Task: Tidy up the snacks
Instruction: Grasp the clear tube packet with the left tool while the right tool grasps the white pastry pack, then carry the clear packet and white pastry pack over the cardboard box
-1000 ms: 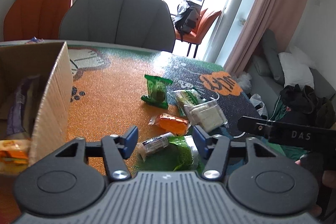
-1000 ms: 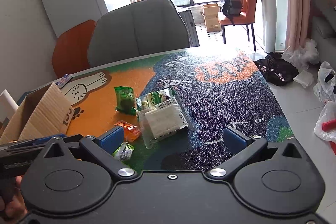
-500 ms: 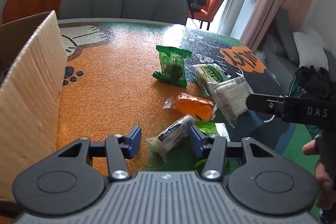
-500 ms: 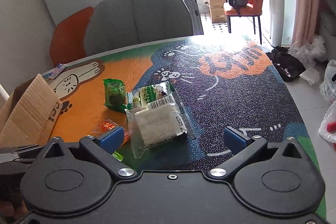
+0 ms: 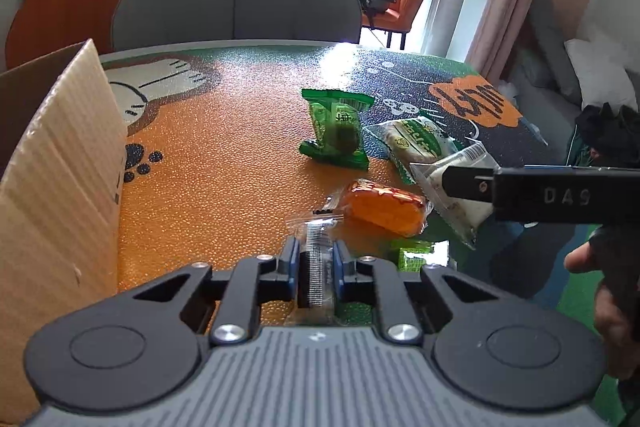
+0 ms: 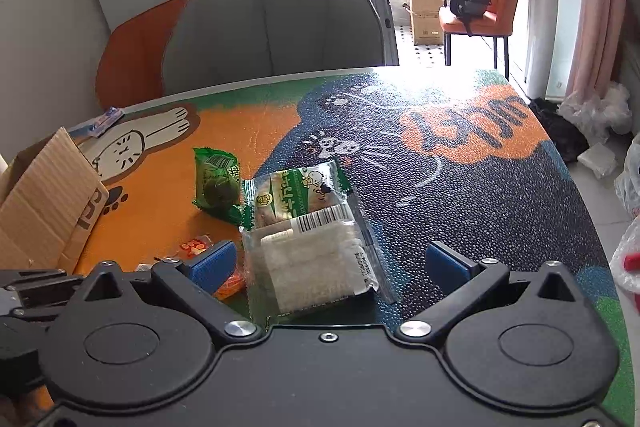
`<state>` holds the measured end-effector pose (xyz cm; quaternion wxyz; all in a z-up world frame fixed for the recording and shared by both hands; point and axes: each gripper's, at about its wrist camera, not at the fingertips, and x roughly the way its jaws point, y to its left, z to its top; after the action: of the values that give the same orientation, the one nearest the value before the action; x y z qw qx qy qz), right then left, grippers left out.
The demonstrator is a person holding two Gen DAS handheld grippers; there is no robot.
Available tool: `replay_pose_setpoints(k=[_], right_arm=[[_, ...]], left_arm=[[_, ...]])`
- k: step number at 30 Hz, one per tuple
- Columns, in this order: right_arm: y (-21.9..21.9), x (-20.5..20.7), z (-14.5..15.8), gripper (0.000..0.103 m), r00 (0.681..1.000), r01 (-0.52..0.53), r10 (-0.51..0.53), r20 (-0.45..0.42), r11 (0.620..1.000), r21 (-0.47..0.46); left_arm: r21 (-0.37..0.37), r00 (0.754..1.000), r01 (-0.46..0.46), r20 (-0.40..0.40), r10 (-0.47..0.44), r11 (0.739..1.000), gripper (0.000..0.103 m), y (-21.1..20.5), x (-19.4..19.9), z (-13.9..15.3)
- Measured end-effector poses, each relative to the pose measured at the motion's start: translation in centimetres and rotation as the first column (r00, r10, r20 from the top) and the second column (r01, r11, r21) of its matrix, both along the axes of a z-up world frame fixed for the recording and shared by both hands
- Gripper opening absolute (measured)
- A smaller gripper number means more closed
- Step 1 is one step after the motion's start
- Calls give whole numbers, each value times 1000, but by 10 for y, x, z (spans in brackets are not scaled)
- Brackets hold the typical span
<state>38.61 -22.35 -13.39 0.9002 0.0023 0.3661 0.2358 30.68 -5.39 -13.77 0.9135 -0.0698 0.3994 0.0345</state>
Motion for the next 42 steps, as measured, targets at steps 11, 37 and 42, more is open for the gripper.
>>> replay_pose_setpoints(k=[11,37,42], right_arm=[[18,-16,-6,62,997,-72,71,-14,987,-146],[2,-79,45,51,994,-48,54,92,997,-66],[9,-87,59,51,991,-56,61,122,998,-43]], left_arm=[[-48,1000,-24,15,24,999,16,6,-9,7],[-65,985,-24,169,35,998,16,8,-70,65],[-60,978,-29,205,40,998,16,16,-81,81]])
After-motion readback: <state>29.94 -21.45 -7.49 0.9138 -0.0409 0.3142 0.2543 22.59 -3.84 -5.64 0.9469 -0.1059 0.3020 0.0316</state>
